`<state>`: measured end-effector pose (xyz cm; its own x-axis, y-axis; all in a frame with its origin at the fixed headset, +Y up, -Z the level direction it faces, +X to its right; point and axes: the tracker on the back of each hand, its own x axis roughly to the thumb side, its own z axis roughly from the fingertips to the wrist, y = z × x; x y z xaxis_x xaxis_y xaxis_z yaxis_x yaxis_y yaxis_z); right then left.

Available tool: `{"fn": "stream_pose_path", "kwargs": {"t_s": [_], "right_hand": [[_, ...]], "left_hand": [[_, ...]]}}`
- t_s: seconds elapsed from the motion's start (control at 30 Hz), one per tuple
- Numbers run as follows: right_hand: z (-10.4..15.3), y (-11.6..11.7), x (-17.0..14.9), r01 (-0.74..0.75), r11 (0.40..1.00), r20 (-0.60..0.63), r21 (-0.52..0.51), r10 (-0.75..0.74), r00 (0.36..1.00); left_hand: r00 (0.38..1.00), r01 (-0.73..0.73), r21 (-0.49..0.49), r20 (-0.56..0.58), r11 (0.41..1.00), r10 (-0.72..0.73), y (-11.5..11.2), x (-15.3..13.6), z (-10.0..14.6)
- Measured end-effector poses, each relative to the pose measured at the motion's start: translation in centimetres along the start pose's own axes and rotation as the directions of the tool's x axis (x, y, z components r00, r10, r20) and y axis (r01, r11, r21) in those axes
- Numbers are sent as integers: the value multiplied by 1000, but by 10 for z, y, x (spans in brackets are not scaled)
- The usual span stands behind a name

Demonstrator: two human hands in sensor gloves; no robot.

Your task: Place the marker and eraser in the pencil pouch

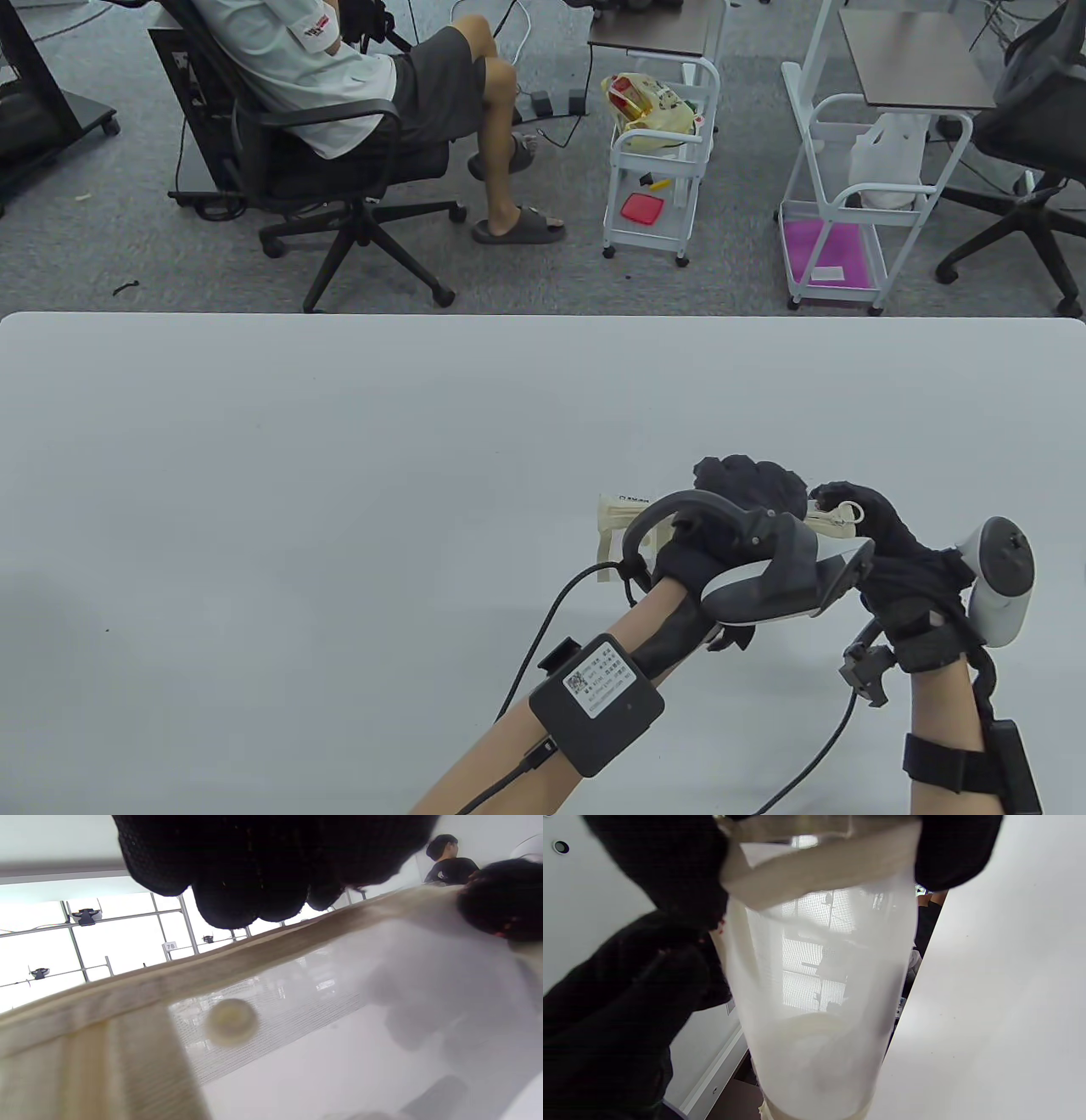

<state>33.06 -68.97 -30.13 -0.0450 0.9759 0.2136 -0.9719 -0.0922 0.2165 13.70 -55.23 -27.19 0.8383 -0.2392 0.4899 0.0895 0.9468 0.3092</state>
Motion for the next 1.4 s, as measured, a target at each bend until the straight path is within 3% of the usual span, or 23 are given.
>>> {"fn": "stream_pose_path", "kwargs": {"t_s": [0.27,0.37,0.43,0.57,0.67,0.73,0.83,1.4], "right_hand": [[0,7,9,-77,997,24,-15,77,997],[0,6,7,-87,996,18,-15,88,996],[0,7,6,-102,995,11,-19,102,995],[0,5,4,-59,998,26,-31,60,998],[1,4,6,-52,998,40,-31,53,998],[1,4,8,-22,999,59,-33,24,998],[0,6,9,-43,999,62,-29,45,997],[-1,2,0,-5,999,34,-34,6,999]], "left_hand": [[983,-176,-85,-64,981,171,-8,19,-21],[967,-251,-113,-81,961,243,-9,14,-24],[953,-301,-82,-76,950,295,-9,8,-25],[912,-410,-90,-12,908,411,-7,-3,-20],[943,-334,-52,-2,941,334,-1,-14,-14],[969,-243,-113,26,964,247,1,-22,-8],[973,-227,-84,23,970,229,5,-35,3],[992,-101,-167,-89,981,87,-13,-125,55]]}}
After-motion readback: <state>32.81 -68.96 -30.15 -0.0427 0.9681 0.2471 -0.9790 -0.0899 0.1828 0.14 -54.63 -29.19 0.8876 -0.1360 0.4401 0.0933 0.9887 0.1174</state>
